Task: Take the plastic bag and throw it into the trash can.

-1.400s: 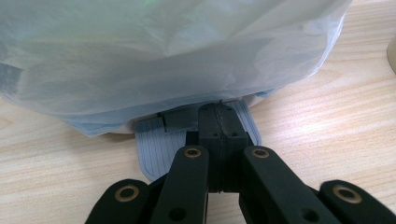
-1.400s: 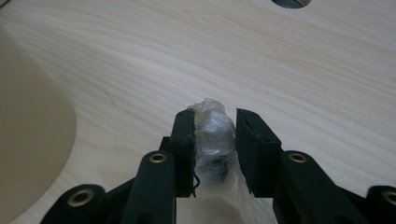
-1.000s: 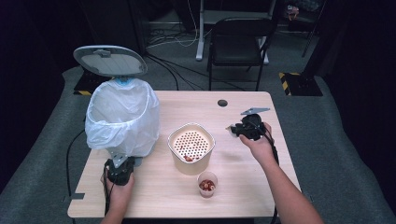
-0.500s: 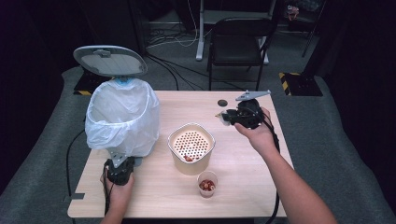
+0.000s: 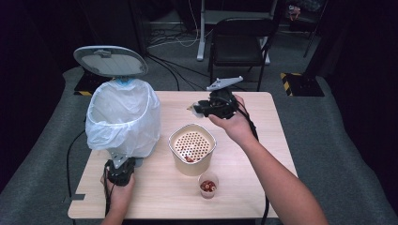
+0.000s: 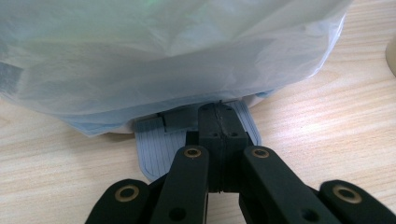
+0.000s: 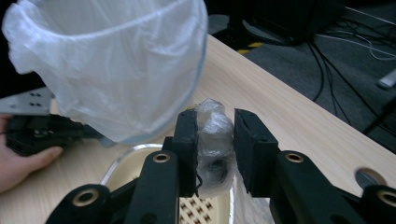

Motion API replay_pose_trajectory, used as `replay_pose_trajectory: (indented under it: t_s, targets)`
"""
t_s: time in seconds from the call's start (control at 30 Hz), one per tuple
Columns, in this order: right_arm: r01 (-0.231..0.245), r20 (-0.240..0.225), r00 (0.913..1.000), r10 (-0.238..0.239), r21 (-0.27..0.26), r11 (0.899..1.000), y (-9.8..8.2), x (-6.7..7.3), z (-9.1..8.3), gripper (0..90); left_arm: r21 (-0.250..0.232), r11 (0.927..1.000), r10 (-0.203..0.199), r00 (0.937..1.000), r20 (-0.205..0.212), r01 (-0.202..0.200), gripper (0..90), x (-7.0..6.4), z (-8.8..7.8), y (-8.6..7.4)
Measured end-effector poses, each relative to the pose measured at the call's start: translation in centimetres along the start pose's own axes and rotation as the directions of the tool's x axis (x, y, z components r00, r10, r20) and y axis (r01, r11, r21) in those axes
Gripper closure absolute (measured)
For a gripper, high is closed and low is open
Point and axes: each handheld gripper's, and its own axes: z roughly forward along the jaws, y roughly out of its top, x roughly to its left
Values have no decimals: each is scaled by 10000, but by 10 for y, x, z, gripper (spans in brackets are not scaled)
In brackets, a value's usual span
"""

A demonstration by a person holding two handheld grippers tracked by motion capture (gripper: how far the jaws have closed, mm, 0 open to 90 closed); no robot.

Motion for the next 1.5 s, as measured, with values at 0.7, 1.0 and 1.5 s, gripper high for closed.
replay_pose_trajectory:
  t_s: [0.7, 1.0, 1.5]
  targets:
    - [519, -1164, 9915, -582, -564, 9971, 51, 35, 37, 707, 32, 9999, 118, 9999, -41, -118, 900, 1, 0, 0]
    - [628, -1603, 9842, -755, -828, 9946, 65, 51, 49, 709, -158, 9998, -107, 9999, -38, 106, 900, -1, 1, 0]
    - [1009, -1939, 9738, -1184, -978, 9901, 89, 83, 86, 711, -67, 9997, 216, 9997, -98, -216, 900, 1, 0, 0]
